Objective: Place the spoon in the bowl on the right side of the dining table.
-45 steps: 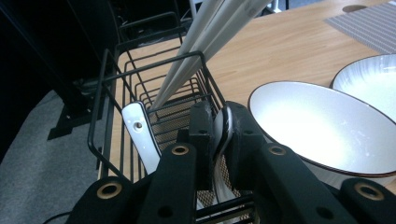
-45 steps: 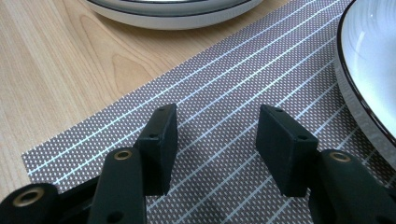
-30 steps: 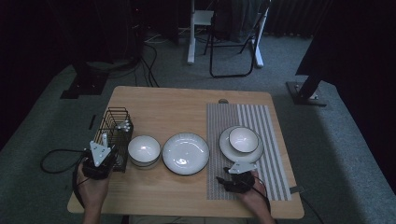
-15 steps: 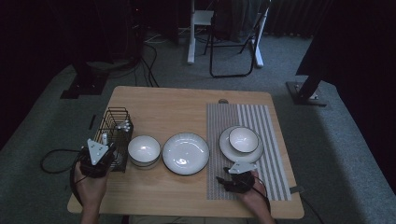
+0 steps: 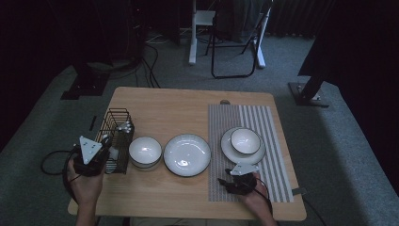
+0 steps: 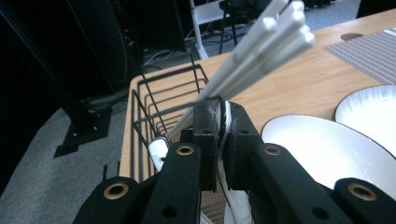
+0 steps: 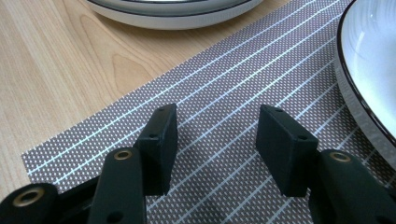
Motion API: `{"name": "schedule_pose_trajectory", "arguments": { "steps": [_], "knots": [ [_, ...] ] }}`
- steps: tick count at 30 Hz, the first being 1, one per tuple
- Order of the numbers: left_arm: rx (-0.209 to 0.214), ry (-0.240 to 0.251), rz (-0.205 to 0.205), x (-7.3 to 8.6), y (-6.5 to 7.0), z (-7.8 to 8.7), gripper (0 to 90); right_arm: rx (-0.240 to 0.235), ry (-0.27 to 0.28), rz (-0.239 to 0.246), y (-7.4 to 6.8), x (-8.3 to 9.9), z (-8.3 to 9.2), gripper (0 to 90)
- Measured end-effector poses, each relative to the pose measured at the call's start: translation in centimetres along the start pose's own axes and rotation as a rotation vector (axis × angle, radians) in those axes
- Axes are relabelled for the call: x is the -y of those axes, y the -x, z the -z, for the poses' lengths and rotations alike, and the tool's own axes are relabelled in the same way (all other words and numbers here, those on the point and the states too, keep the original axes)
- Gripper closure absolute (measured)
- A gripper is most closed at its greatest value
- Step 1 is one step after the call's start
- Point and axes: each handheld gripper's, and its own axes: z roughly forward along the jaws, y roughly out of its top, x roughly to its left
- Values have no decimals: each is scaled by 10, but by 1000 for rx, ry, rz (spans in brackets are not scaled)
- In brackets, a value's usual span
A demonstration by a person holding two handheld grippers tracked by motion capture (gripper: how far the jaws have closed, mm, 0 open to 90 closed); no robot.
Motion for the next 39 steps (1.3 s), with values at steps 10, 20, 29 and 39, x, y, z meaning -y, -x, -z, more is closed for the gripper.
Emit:
{"name": "schedule_pose_trajectory", "arguments": {
  "steps": [10,20,29,39],
  "knots": [
    [-2,33,2,-11,-6,8,855,6,-3,1,-1,0,1,439],
    [2,63,-1,-22,-11,17,855,26,-15,46,-3,1,3,353],
    [22,99,-14,-37,-10,26,855,17,-23,50,-3,1,3,288],
    [53,133,-34,-51,-6,38,854,2,-29,2,2,2,1,229]
  ]
}}
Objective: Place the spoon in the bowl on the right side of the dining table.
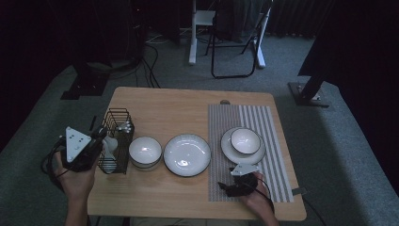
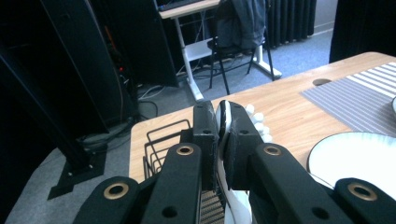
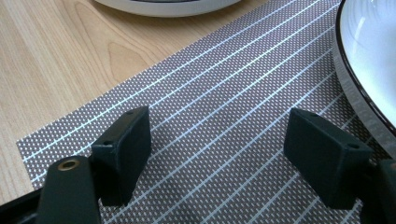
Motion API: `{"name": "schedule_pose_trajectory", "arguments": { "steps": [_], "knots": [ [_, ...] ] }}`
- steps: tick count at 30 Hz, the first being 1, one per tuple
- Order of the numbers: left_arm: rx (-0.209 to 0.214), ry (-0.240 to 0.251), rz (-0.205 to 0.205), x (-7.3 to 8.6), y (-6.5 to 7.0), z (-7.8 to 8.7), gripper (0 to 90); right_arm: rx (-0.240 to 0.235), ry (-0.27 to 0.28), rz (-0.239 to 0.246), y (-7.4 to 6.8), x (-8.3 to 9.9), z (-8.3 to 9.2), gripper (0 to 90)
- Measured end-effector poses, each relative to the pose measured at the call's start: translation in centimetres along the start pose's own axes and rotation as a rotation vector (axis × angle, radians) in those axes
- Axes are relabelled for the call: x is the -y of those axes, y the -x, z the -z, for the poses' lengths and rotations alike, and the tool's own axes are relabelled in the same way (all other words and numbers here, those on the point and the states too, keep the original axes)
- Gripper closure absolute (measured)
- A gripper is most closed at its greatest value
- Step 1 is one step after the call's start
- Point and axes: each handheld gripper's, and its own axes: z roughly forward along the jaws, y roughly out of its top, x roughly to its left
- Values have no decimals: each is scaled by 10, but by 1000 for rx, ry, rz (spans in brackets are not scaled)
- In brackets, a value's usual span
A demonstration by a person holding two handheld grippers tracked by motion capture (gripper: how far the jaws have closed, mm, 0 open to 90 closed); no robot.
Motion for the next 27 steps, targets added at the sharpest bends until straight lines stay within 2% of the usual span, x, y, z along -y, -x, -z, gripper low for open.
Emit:
{"name": "schedule_pose_trajectory", "arguments": {
  "steps": [9,14,26,27],
  "knots": [
    [65,31,-8,-11,7,8,854,-2,1,-2,0,0,0,226],
    [98,31,-25,-13,16,4,854,-2,1,-2,0,0,0,227],
    [168,34,-20,-11,32,-7,854,-1,2,-1,0,0,0,228],
    [184,35,-17,-11,33,-9,855,-1,2,-1,0,0,0,228]
  ]
}}
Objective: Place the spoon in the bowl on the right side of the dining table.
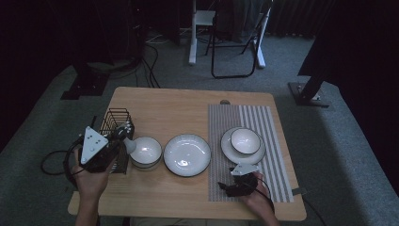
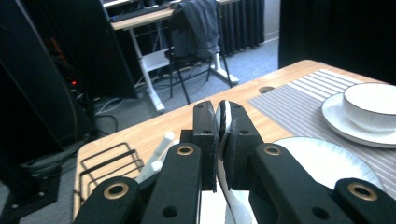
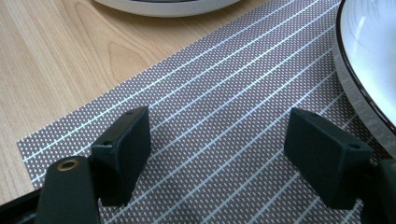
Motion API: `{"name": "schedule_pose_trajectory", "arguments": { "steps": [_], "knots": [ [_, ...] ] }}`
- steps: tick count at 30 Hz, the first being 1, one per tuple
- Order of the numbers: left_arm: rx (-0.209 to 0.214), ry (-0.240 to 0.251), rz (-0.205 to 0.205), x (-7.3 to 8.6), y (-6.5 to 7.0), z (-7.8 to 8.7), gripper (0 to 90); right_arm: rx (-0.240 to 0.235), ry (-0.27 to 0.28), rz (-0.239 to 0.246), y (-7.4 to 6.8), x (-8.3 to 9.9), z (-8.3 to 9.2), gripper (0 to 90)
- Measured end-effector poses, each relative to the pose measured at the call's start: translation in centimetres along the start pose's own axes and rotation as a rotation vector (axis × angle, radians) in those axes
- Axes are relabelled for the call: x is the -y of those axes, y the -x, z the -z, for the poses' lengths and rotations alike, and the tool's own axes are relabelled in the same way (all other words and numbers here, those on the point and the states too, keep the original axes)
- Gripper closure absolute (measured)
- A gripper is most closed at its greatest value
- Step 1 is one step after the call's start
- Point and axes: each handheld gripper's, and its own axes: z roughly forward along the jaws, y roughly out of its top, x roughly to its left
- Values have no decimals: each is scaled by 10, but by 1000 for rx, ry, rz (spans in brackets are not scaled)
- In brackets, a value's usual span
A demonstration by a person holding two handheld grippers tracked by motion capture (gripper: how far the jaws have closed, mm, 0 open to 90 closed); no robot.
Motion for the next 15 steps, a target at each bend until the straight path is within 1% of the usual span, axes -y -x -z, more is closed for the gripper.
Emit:
{"name": "schedule_pose_trajectory", "arguments": {
  "steps": [1,4,5,6,7,8,11,15],
  "knots": [
    [0,0,0,0,0,0,855,0,0,0,0,0,0,228],
    [38,7,4,0,1,-6,854,0,0,-1,0,0,0,228],
    [38,7,4,0,1,-6,855,0,0,-1,0,0,0,229],
    [56,9,3,-1,2,-9,854,0,0,-1,0,0,0,229],
    [56,9,3,-1,2,-9,855,0,0,-1,0,0,0,229],
    [70,9,0,-1,3,-12,854,0,0,-1,0,0,0,229],
    [75,4,-5,-1,5,-16,854,0,0,-1,0,0,0,229],
    [93,1,-12,-2,8,-23,854,0,0,-1,0,0,0,229]
  ]
}}
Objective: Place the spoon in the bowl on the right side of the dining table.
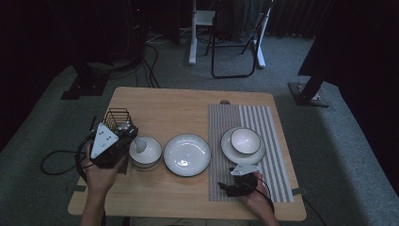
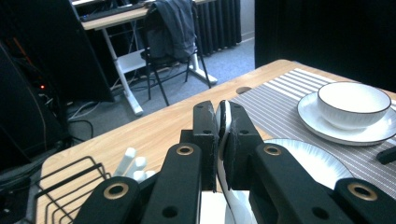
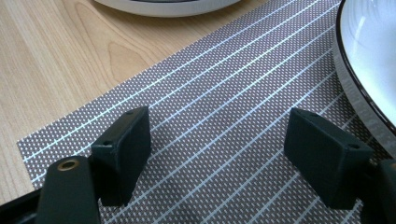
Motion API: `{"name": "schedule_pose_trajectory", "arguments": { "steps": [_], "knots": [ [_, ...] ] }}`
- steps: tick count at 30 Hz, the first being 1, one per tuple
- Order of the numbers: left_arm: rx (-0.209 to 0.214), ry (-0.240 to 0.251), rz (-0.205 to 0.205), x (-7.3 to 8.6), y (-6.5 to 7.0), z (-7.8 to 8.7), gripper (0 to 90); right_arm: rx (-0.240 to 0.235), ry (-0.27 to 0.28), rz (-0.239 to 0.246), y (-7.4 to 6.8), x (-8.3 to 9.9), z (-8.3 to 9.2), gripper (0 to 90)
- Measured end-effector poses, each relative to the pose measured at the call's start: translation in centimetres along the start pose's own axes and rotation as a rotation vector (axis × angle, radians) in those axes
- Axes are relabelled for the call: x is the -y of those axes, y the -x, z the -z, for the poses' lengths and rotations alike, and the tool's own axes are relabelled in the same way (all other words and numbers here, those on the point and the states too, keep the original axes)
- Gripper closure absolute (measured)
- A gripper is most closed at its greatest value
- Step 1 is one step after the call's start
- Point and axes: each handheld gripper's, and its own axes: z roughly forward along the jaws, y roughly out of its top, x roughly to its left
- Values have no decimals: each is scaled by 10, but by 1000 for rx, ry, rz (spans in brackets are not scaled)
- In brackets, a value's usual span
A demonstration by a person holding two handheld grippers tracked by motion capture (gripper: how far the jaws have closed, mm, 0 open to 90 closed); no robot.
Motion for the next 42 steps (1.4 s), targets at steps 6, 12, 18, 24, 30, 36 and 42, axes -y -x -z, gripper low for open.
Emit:
{"name": "schedule_pose_trajectory", "arguments": {
  "steps": [6,12,18,24,30,36,42],
  "knots": [
    [11,2,-8,-3,3,-7,855,0,1,1,0,0,0,229],
    [30,1,-19,-4,6,-15,855,0,1,1,0,0,0,229],
    [55,6,-25,-7,10,-24,854,1,0,1,0,0,0,230],
    [80,7,-37,-10,13,-35,854,1,0,1,0,0,0,230],
    [111,9,-40,-12,17,-44,855,1,0,2,0,0,0,230],
    [135,3,-48,-13,18,-53,854,1,-1,0,0,0,0,230],
    [198,26,-63,-16,21,-62,854,1,0,2,0,0,0,230]
  ]
}}
